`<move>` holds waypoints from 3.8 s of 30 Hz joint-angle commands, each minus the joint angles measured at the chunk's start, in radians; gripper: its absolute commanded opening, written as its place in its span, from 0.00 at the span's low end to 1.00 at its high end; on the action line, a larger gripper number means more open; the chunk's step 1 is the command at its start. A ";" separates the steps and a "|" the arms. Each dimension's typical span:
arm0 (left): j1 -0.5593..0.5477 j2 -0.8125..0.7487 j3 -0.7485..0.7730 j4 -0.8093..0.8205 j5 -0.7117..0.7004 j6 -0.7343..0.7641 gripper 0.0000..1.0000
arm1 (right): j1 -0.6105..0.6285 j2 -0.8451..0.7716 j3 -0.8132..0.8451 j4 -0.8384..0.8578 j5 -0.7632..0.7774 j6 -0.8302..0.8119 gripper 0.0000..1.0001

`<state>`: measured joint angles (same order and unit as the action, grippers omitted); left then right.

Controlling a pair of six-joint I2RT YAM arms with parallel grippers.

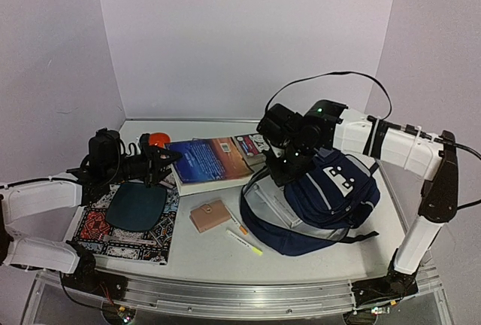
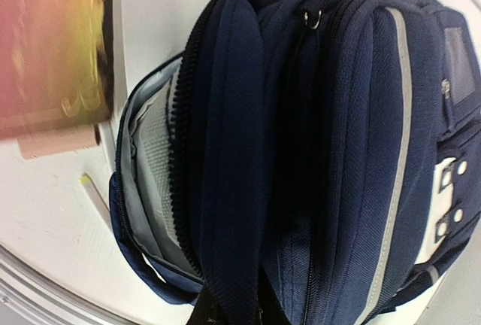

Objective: Pack the student bag
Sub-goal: Place the book in the largest pocket of the bag.

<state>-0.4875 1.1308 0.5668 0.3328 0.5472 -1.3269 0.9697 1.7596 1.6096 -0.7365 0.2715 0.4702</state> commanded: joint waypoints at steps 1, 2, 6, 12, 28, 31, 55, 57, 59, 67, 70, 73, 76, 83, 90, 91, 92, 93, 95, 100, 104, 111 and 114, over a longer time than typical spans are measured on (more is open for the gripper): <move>0.000 -0.074 0.010 0.142 0.085 -0.022 0.00 | 0.005 -0.025 0.148 -0.026 0.050 0.025 0.00; 0.000 -0.074 0.010 0.143 0.094 -0.022 0.00 | 0.004 -0.025 0.171 -0.026 0.051 0.025 0.00; -0.015 -0.047 0.024 0.142 0.126 -0.026 0.00 | 0.004 -0.019 0.226 -0.023 0.051 0.016 0.00; -0.107 -0.008 0.054 0.147 0.068 -0.034 0.00 | 0.005 -0.002 0.250 -0.007 0.036 0.011 0.00; -0.210 0.142 0.183 0.328 -0.038 -0.112 0.00 | 0.005 -0.028 0.223 0.061 -0.018 0.019 0.00; -0.211 0.104 0.154 0.325 -0.069 -0.134 0.00 | 0.005 -0.038 0.219 0.062 -0.008 0.017 0.00; -0.401 0.447 0.323 0.439 -0.307 -0.096 0.00 | 0.006 -0.063 0.194 0.168 -0.116 0.009 0.00; -0.414 0.492 0.355 0.460 -0.329 -0.098 0.00 | 0.005 -0.069 0.186 0.178 -0.122 0.012 0.00; -0.432 0.539 0.389 0.482 -0.360 -0.099 0.00 | 0.005 -0.077 0.177 0.185 -0.124 0.016 0.00; -0.483 0.712 0.513 0.541 -0.458 -0.086 0.00 | 0.006 -0.092 0.157 0.213 -0.138 0.030 0.00; -0.498 0.766 0.561 0.546 -0.464 -0.079 0.00 | 0.005 -0.093 0.145 0.215 -0.129 0.029 0.00; -0.512 0.809 0.591 0.545 -0.462 -0.060 0.01 | 0.005 -0.099 0.128 0.215 -0.109 0.025 0.00; -0.521 0.826 0.577 0.544 -0.479 -0.040 0.15 | 0.005 -0.105 0.112 0.212 -0.087 0.021 0.00; -0.526 0.822 0.525 0.528 -0.467 0.014 0.46 | -0.008 -0.120 0.070 0.207 -0.048 0.009 0.00; -0.527 0.724 0.480 0.381 -0.509 0.126 0.75 | -0.035 -0.147 0.032 0.203 -0.030 -0.002 0.00; -0.526 0.712 0.470 0.373 -0.516 0.131 0.76 | -0.039 -0.149 0.029 0.201 -0.025 -0.004 0.00; -0.526 0.696 0.459 0.360 -0.523 0.139 0.77 | -0.045 -0.153 0.024 0.198 -0.022 -0.006 0.00; -0.526 0.682 0.451 0.345 -0.529 0.152 0.78 | -0.053 -0.157 0.018 0.194 -0.016 -0.008 0.00; -0.526 0.652 0.444 0.299 -0.538 0.189 0.80 | -0.067 -0.169 0.003 0.187 -0.001 -0.012 0.00; -0.527 0.592 0.434 0.197 -0.586 0.267 0.83 | -0.098 -0.202 -0.036 0.164 0.023 -0.019 0.00; -0.526 0.589 0.437 0.144 -0.585 0.290 0.78 | -0.108 -0.221 -0.058 0.160 0.028 -0.018 0.00; -0.573 0.671 0.538 0.114 -0.495 0.328 0.57 | -0.115 -0.219 -0.065 0.154 0.046 -0.025 0.00; -0.574 0.647 0.539 0.100 -0.499 0.355 0.58 | -0.122 -0.226 -0.077 0.129 0.074 -0.037 0.00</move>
<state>-1.0450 1.7946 1.0528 0.4439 0.0301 -1.0382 0.8708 1.5818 1.5414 -0.5713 0.2254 0.4552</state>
